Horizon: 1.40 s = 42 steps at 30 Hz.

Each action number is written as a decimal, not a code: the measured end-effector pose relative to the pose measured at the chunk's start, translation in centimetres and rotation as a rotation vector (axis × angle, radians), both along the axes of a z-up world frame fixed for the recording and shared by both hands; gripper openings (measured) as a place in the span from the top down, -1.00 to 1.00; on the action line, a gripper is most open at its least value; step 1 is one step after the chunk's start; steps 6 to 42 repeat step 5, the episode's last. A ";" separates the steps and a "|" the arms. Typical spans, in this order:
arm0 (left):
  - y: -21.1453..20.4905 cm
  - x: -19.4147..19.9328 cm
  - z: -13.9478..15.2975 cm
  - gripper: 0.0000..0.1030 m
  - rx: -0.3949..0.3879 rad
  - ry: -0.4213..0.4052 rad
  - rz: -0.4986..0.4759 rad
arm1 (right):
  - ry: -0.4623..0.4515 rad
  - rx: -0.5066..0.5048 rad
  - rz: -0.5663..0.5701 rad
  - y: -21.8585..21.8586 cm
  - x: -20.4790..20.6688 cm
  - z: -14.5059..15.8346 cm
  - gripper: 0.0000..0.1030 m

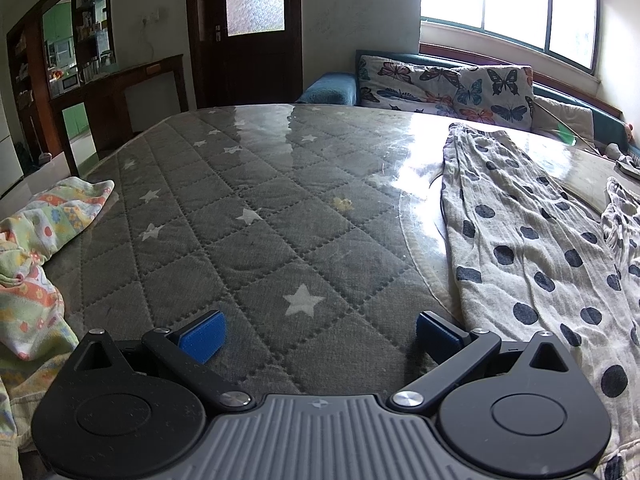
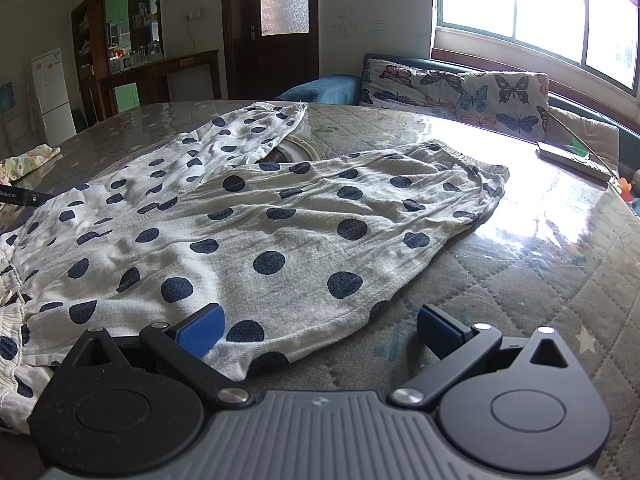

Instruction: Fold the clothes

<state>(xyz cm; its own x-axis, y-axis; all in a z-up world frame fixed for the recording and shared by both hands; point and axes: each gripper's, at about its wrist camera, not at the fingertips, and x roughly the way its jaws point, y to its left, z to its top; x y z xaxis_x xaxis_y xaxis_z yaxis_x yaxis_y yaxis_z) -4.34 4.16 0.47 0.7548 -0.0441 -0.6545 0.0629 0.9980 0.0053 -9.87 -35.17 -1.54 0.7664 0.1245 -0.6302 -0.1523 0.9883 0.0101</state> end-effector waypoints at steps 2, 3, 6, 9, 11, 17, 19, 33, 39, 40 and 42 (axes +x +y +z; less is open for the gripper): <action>0.1 0.0 0.1 -1.00 -0.009 0.004 0.002 | 0.000 0.000 0.000 0.0 0.0 0.0 -1.00; 0.2 0.0 0.1 -1.00 -0.013 0.006 0.003 | 0.000 0.000 0.000 0.0 0.0 0.0 -1.00; 0.3 0.0 0.2 -1.00 -0.027 0.006 0.010 | 0.000 0.000 0.000 0.0 0.0 0.0 -1.00; 0.3 0.0 0.2 -1.00 -0.027 0.006 0.010 | 0.000 0.000 0.000 0.0 0.0 0.0 -1.00; 0.3 0.0 0.2 -1.00 -0.027 0.006 0.010 | 0.000 0.000 0.000 0.0 0.0 0.0 -1.00; 0.3 0.0 0.2 -1.00 -0.027 0.006 0.010 | 0.000 0.000 0.000 0.0 0.0 0.0 -1.00; 0.3 0.0 0.2 -1.00 -0.027 0.006 0.010 | 0.000 0.000 0.000 0.0 0.0 0.0 -1.00; 0.3 0.0 0.2 -1.00 -0.027 0.006 0.010 | 0.000 0.000 0.000 0.0 0.0 0.0 -1.00; 0.3 0.0 0.2 -1.00 -0.027 0.006 0.010 | 0.000 0.000 0.000 0.0 0.0 0.0 -1.00; 0.3 0.0 0.2 -1.00 -0.027 0.006 0.010 | 0.000 0.000 0.000 0.0 0.0 0.0 -1.00; 0.3 0.0 0.2 -1.00 -0.027 0.006 0.010 | 0.000 0.000 0.000 0.0 0.0 0.0 -1.00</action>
